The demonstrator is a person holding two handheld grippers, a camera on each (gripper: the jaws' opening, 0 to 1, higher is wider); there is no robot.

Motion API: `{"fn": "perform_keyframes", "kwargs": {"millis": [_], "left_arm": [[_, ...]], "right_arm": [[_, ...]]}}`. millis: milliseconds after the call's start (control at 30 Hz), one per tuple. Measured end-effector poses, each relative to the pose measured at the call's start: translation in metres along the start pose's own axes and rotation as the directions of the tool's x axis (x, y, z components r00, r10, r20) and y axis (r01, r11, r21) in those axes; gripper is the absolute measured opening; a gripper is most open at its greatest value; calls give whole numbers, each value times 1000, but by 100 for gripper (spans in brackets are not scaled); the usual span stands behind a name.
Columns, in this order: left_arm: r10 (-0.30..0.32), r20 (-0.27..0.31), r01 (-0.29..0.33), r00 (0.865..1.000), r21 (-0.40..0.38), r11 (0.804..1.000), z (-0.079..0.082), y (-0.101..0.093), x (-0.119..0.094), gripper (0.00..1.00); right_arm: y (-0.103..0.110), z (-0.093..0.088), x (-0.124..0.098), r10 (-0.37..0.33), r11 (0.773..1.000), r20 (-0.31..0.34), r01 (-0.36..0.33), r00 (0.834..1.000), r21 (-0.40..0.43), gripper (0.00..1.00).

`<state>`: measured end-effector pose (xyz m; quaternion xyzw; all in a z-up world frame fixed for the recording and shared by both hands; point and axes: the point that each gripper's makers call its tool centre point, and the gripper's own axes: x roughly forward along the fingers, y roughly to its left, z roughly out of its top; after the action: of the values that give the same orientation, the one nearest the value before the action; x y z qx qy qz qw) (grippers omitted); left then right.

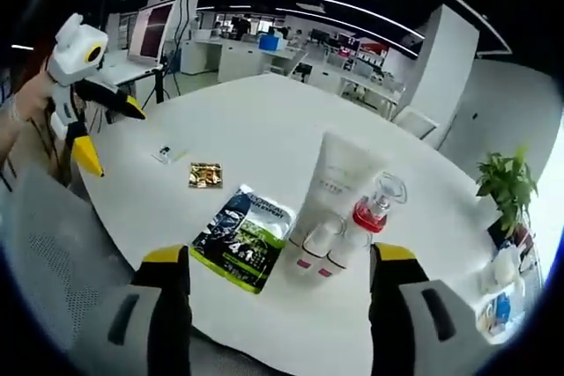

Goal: Arrange the skincare products in the storage area until every visible bottle or jar stands upright without overlapping.

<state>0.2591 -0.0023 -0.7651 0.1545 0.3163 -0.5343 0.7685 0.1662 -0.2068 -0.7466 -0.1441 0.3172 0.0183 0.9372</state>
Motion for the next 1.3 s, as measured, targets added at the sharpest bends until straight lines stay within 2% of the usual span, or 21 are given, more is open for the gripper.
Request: {"fn": "perform_keyframes", "kwargs": {"millis": [267, 433, 567, 1067, 1300], "left_arm": [[10, 8, -10, 1000, 9, 1000, -2, 6, -6, 95], [-3, -9, 3, 1000, 27, 1000, -6, 4, -5, 97], [-5, 11, 5, 1000, 38, 999, -2, 2, -8, 97], [-15, 25, 13, 1000, 64, 998, 0, -3, -7, 97], [-13, 7, 12, 1000, 61, 998, -3, -2, -4, 97]], "right_arm": [[3, -1, 1, -21, 1000, -5, 21, 1000, 10, 91], [2, 1, 0, -49, 999, 2, 49, 999, 24, 100], [3, 4, -2, -48, 998, 13, 48, 999, 34, 99], [7, 4, -6, -25, 999, 27, 24, 999, 41, 100], [7, 7, -3, -12, 999, 52, 10, 999, 48, 99]]}}
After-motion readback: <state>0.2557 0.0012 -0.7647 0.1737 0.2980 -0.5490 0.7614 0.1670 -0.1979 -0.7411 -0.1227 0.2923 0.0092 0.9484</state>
